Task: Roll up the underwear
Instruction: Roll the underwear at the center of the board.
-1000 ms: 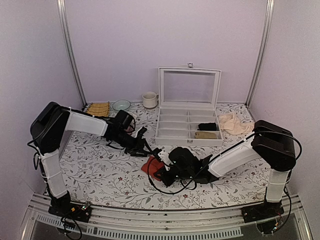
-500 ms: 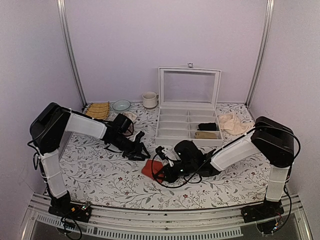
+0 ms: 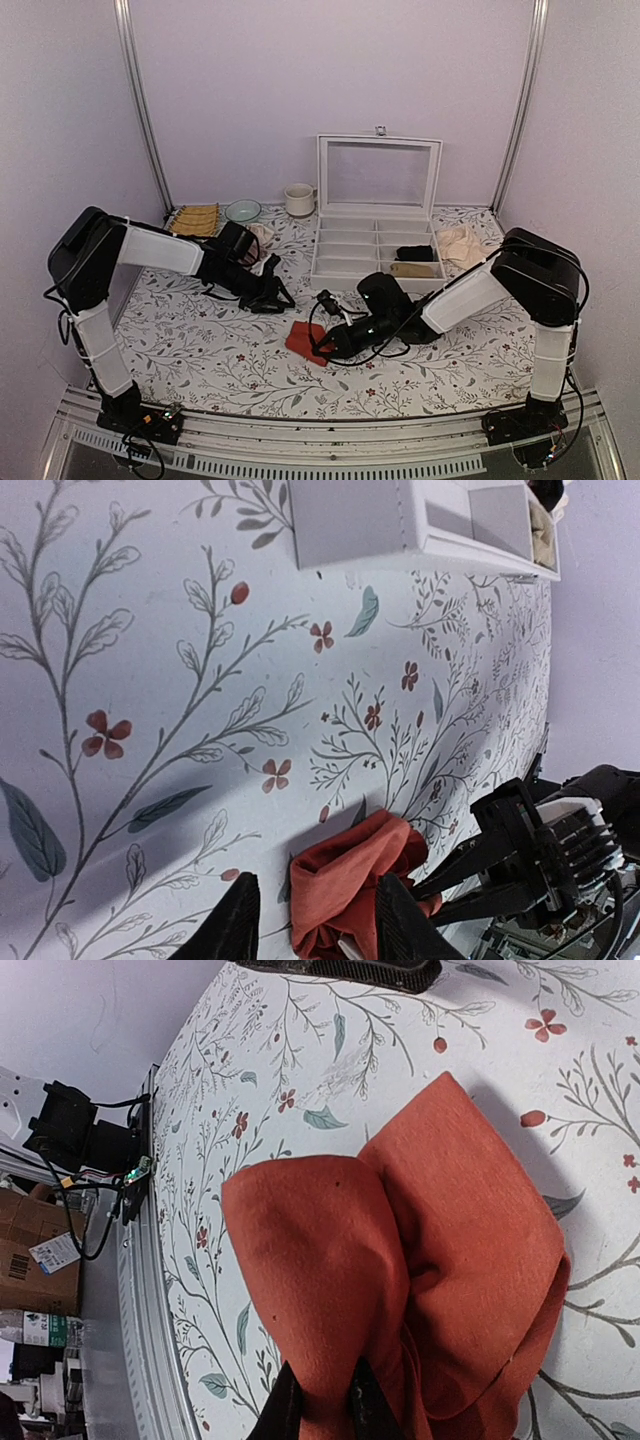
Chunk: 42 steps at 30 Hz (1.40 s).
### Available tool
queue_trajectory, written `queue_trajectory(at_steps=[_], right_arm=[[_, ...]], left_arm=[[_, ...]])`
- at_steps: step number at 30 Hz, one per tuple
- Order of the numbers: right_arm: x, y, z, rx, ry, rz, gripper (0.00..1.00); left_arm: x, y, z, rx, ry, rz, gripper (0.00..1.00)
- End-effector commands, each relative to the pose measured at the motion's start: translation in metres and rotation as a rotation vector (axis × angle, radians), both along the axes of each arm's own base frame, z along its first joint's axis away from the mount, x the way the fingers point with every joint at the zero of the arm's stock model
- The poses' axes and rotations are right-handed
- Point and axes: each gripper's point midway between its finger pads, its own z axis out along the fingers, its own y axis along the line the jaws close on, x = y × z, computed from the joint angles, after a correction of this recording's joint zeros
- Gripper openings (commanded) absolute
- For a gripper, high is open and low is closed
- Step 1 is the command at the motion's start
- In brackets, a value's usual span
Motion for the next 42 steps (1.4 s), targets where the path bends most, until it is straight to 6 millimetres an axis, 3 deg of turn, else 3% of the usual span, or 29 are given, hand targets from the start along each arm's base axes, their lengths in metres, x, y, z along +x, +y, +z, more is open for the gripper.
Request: queue_trajectory(at_steps=[1, 12, 25, 42], right_arm=[[-0.034, -0.04, -0.071, -0.207, 0.261, 0.005, 0.0], [-0.039, -0.043, -0.091, -0.215, 0.452, 0.009, 0.0], [-0.047, -0.054, -0.114, -0.354, 0.538, 0.03, 0.0], [-0.041, -0.059, -0.118, -0.412, 0.5, 0.034, 0.0]], left_arm=[[0.007, 0.009, 0.01, -0.002, -0.03, 0.047, 0.39], [-0.013, 0.016, 0.009, -0.017, -0.003, 0.039, 0.46], [-0.077, 0.015, -0.002, -0.056, 0.039, -0.098, 0.57], [-0.096, 0.001, 0.011, -0.17, 0.007, -0.156, 0.61]])
